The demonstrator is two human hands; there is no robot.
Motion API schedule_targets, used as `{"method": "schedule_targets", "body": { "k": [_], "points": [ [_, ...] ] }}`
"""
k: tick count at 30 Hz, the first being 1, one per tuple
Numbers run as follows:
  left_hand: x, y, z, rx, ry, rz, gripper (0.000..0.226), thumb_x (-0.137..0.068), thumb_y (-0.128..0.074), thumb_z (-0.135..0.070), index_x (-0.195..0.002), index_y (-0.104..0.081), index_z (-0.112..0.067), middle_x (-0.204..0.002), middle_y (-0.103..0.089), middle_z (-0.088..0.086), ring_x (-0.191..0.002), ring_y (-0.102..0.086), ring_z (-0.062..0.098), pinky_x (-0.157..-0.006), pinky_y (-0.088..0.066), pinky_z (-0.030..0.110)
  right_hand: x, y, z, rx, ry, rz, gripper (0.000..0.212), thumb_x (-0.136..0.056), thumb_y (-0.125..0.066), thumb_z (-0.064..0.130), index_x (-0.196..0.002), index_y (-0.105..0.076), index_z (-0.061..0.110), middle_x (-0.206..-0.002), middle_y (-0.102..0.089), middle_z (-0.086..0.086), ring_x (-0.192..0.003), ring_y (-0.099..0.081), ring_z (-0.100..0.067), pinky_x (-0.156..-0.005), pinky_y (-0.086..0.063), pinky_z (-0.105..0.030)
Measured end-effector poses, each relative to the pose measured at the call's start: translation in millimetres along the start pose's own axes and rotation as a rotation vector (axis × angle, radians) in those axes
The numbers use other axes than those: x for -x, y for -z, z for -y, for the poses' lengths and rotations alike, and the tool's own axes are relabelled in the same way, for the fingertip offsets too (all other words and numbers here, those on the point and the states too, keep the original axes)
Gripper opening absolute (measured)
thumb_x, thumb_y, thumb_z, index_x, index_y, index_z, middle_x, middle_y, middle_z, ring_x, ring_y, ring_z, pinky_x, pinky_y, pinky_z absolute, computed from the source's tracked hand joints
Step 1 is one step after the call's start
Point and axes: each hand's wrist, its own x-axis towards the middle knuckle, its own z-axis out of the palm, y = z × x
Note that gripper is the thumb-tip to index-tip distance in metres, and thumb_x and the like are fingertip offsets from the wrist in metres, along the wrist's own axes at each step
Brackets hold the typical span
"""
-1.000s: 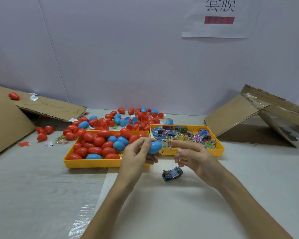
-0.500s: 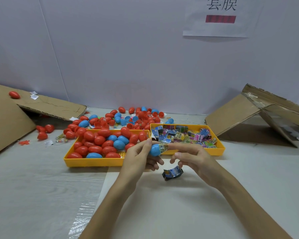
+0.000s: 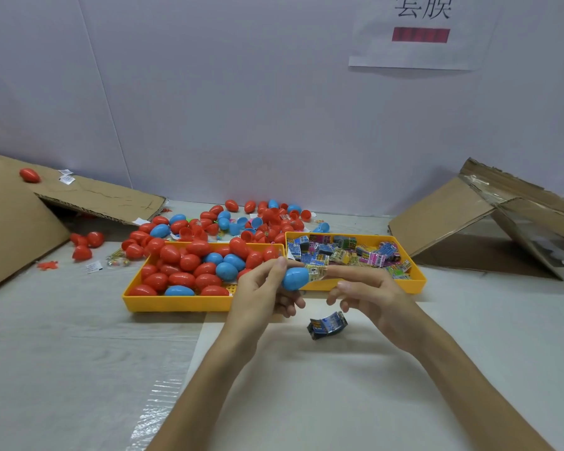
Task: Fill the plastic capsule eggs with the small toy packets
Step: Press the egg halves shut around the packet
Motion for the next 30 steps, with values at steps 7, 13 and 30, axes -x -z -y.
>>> {"method": "schedule_targets", "body": {
  "k": [7,13,30],
  "points": [
    [1,-1,3,-0.049,-0.027,0.022,0.033,-0.104,-0.046,-0.042,-0.103,-0.074,-0.025,-0.066,-0.071,0.008,-0.054,-0.060,0.011,-0.055,-0.052,0.022,-1,0,-2,0.080,0.004,0.054,0.027,-0.085,-0.072,0.021,-0.111,-0.078,0.029,-0.114,-0.075,-0.007,-0.083,-0.071,-0.023,-0.071,-0.054,-0.025],
    [1,-3,4,-0.119,-0.023,0.063,0.030,-0.104,-0.045,-0.042,-0.101,-0.070,-0.024,-0.069,-0.074,0.008,-0.054,-0.062,0.011,-0.055,-0.052,0.022,-4,-2,-10,0.279,0.184,-0.141,0.021,-0.089,-0.071,0.003,-0.092,-0.080,0.022,-0.082,-0.076,-0.006,-0.071,-0.074,-0.024,-0.061,-0.054,-0.024],
    [0,-8,7,-0.096,-0.033,0.100,0.033,-0.104,-0.044,-0.041,-0.105,-0.071,-0.022,-0.070,-0.074,0.008,-0.057,-0.066,0.012,-0.059,-0.055,0.022,-6,-8,-16,0.469,0.361,-0.196,0.015,-0.082,-0.080,0.004,-0.085,-0.076,0.019,-0.084,-0.068,0.009,-0.071,-0.067,-0.019,-0.065,-0.059,-0.037]
  ]
}}
